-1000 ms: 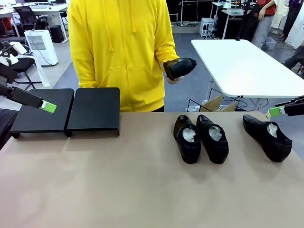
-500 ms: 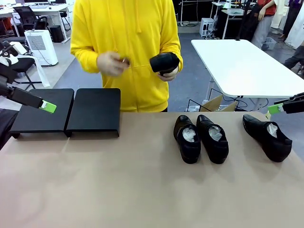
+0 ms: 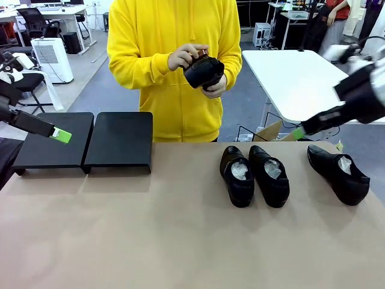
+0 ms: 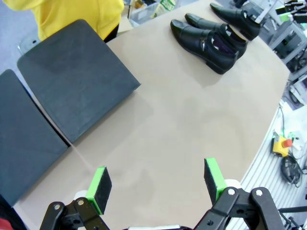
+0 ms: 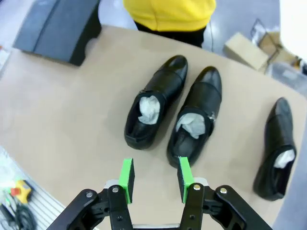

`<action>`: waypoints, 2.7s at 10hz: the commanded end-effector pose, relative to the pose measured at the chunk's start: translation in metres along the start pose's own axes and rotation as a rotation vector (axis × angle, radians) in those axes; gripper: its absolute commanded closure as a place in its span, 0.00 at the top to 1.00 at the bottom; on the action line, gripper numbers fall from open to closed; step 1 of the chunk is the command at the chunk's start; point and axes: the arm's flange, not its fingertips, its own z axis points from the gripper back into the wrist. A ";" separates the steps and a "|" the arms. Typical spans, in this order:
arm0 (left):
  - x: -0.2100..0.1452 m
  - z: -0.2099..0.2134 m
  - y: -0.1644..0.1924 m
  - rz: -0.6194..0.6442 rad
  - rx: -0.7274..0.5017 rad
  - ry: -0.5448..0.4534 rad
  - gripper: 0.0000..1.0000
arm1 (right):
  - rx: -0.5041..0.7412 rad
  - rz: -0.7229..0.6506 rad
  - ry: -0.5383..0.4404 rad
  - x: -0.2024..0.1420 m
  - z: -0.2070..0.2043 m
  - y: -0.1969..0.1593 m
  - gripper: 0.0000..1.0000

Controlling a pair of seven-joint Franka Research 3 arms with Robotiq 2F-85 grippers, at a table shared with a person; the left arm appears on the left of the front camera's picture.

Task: Organize the shoes by placing them on the stand.
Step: Pick up one Shoe and place it in the middle of the table.

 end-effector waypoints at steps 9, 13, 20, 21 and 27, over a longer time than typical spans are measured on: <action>0.000 0.000 0.003 -0.012 -0.020 -0.016 1.00 | -0.302 -0.196 0.069 0.009 -0.035 0.062 0.50; 0.000 0.000 0.003 -0.012 -0.020 -0.016 1.00 | -0.400 -0.217 0.176 0.024 -0.110 0.074 0.50; 0.000 0.000 0.003 -0.012 -0.020 -0.016 1.00 | -0.320 -0.196 0.284 0.026 -0.161 0.072 0.50; 0.000 0.000 0.003 -0.012 -0.020 -0.016 1.00 | -0.320 -0.196 0.284 0.026 -0.161 0.072 0.50; 0.000 0.000 0.003 -0.012 -0.020 -0.016 1.00 | -0.310 -0.275 0.357 0.046 -0.189 0.044 0.50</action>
